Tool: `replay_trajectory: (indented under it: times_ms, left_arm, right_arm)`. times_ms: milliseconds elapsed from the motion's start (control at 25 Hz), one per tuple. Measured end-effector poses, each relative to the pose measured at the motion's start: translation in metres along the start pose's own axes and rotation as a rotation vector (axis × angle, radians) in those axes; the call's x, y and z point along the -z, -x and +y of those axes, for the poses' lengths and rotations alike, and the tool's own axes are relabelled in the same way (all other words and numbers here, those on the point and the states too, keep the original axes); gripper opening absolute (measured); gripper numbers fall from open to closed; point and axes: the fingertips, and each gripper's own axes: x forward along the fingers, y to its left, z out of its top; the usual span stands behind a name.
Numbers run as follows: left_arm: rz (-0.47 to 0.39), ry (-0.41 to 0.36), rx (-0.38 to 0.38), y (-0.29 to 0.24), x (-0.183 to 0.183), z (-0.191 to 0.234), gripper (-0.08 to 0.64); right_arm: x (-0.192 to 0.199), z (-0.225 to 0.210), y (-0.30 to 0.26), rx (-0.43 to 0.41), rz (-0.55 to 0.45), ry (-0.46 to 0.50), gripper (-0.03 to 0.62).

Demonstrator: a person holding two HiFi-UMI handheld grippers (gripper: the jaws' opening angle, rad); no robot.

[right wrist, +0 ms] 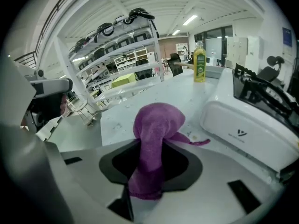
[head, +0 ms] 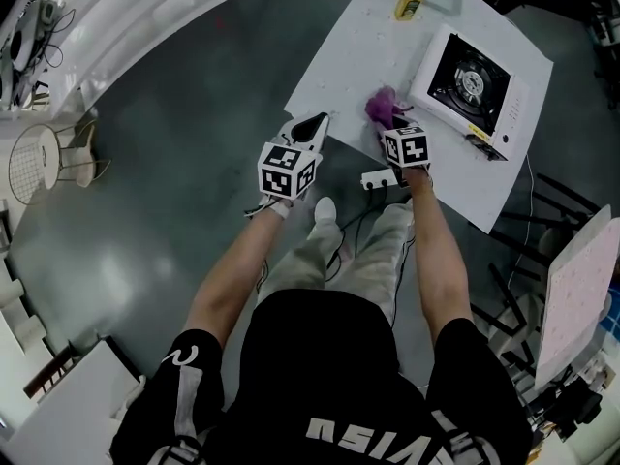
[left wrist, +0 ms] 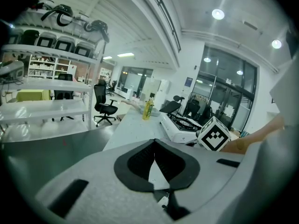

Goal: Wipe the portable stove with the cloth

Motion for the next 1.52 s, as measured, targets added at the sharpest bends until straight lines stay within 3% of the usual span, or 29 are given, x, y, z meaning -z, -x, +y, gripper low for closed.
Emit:
replay_trajectory:
  times_ms: [160, 360, 640, 760, 880, 1080, 1360, 1520]
  left_arm:
    - [-0.01, -0.01, -0.003, 0.005, -0.005, -0.002, 0.006]
    - [-0.046, 0.003, -0.026, 0.016, -0.02, -0.001, 0.006]
    - [-0.143, 0.098, -0.061, 0.044, -0.061, -0.007, 0.006]
    - [-0.17, 0.091, -0.054, 0.055, -0.082, -0.023, 0.006]
    - [-0.188, 0.059, -0.018, 0.06, -0.101, -0.048, 0.006]
    - [-0.197, -0.013, 0.074, 0.051, -0.124, -0.099, 0.006]
    - [-0.191, -0.088, 0.175, 0.058, -0.138, -0.165, 0.006]
    - [-0.193, -0.11, 0.231, 0.065, -0.143, -0.197, 0.006]
  right_arm:
    - [-0.004, 0.003, 0.006, -0.005, -0.026, -0.022, 0.16]
    - [-0.016, 0.002, 0.035, 0.017, -0.097, -0.037, 0.164]
    - [-0.045, 0.008, 0.11, 0.053, -0.256, -0.091, 0.164]
    - [-0.052, 0.006, 0.153, 0.084, -0.335, -0.117, 0.163]
    - [-0.052, 0.0, 0.199, 0.128, -0.403, -0.149, 0.137]
    - [-0.045, -0.021, 0.268, 0.225, -0.488, -0.163, 0.037]
    - [-0.022, -0.031, 0.355, 0.312, -0.584, -0.176, 0.011]
    - [-0.003, -0.036, 0.388, 0.379, -0.59, -0.168, 0.011]
